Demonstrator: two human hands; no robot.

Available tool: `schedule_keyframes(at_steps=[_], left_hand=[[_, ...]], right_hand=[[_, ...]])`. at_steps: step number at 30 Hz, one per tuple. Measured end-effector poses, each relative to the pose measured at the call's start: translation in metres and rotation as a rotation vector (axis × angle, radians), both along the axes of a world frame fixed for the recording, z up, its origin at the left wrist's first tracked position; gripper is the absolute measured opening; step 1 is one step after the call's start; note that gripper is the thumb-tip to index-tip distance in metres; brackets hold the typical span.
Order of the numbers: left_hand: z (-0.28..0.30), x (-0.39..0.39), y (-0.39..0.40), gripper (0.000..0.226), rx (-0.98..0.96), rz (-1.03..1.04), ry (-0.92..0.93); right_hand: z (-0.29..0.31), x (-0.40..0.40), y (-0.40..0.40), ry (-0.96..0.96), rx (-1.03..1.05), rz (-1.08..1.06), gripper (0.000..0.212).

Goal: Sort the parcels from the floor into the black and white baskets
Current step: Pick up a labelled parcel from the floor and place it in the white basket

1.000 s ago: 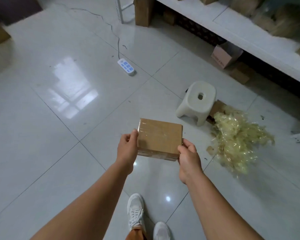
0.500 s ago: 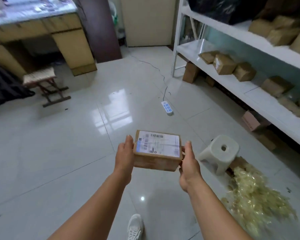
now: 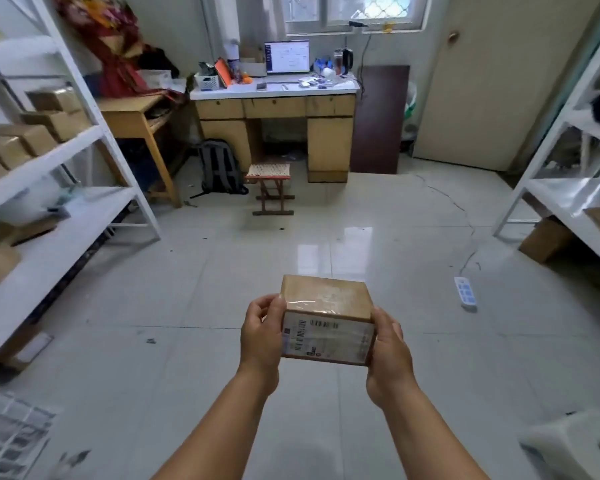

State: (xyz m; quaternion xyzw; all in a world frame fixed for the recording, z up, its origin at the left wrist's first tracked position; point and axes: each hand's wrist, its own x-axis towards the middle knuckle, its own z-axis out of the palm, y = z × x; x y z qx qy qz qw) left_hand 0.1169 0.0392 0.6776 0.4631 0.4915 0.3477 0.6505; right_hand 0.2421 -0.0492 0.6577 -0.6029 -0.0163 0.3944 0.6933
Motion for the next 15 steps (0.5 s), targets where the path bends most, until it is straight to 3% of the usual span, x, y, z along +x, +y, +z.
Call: schedule_keyframes(at_steps=[5, 11, 15], left_hand=[[0.021, -0.095, 0.035, 0.018, 0.054, 0.165, -0.062], [0.046, -0.215, 0.068, 0.038, 0.206, 0.272, -0.099], [0.063, -0.294, 0.081, 0.031, 0.275, 0.412, -0.081]], right_hand=[[0.027, -0.084, 0.057, -0.041, 0.058, 0.147, 0.024], [0.067, -0.2, 0.107, -0.049, 0.141, 0.302, 0.028], [0.092, -0.278, 0.13, -0.084, 0.185, 0.426, 0.034]])
